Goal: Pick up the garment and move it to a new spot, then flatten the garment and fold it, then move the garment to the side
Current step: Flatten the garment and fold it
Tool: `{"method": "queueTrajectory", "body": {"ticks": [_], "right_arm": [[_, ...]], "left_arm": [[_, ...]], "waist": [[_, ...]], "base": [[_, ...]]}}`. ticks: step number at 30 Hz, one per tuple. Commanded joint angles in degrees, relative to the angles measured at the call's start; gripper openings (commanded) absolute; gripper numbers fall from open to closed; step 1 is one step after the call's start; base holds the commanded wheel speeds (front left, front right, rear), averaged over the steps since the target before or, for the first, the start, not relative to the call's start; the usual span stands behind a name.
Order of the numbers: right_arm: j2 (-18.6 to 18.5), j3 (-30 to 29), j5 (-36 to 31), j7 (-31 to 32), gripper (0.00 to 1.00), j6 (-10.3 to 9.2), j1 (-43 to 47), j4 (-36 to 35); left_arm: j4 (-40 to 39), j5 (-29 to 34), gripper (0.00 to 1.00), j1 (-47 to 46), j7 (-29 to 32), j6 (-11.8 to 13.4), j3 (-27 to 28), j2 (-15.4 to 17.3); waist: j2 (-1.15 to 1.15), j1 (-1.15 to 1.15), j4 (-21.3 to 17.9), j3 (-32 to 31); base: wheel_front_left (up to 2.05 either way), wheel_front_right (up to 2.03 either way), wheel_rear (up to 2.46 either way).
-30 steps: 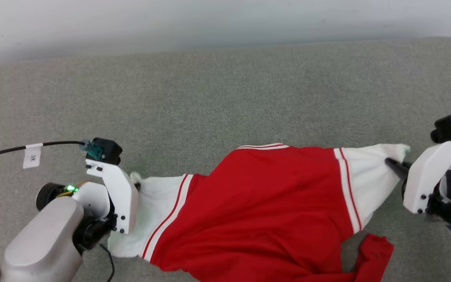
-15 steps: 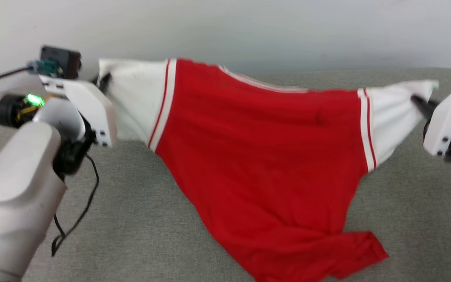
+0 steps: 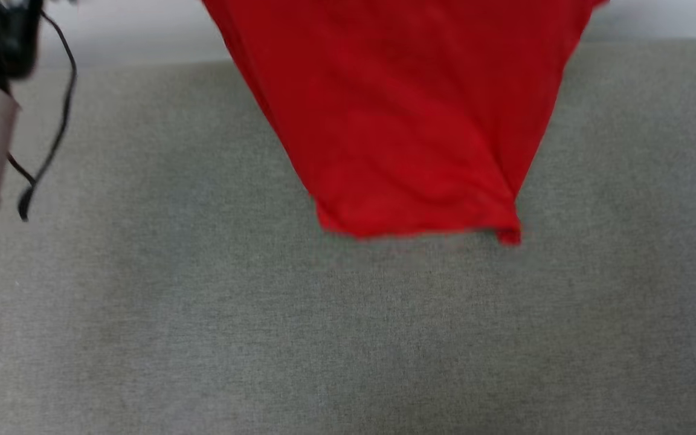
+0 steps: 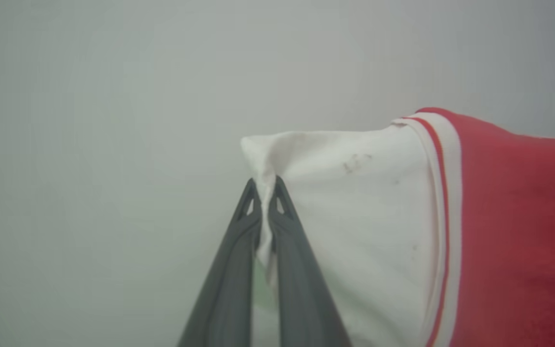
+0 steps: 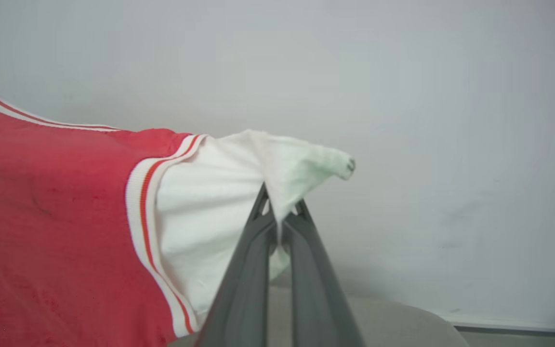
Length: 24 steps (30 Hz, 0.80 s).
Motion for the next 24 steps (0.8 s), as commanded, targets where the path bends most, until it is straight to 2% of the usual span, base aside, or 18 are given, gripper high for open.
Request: {"method": "queueTrajectory", "body": {"ticks": [1,9,13,24], "right_arm": [[-0.7,0.5,-0.8,-1.6,0.00,-0.03,-2.8,0.7],[-2.0,3.3,-3.4,-12.4,0.00,-0.04,-18.8,4.7],[-2.9,5.5,-3.2,-15.2,0.00,-0.04,-24.6,6.3],[-3.3,13.4,0.4,-19.4,0.00,-0.04,-30.2,12.6]], "left_arm": [[0.6,0.8,0.00,-2.0,-1.2,0.1,0.3,0.4],[3.5,2.6,0.00,-15.0,-8.8,-0.4,2.7,1.2],[3.6,3.2,0.00,-19.8,-9.9,-0.7,3.1,1.8],[5.7,1.7,0.00,-20.6,-10.9,-1.1,3.5,0.7]], "waist": [[0.00,-0.01,-0.5,3.4],[0.00,-0.01,-1.5,10.8],[0.00,-0.01,-1.7,14.2],[0.00,-0.01,-1.6,20.8]], "base": [[0.00,0.00,0.00],[0.00,0.00,0.00],[0.00,0.00,0.00],[0.00,0.00,0.00]]}}
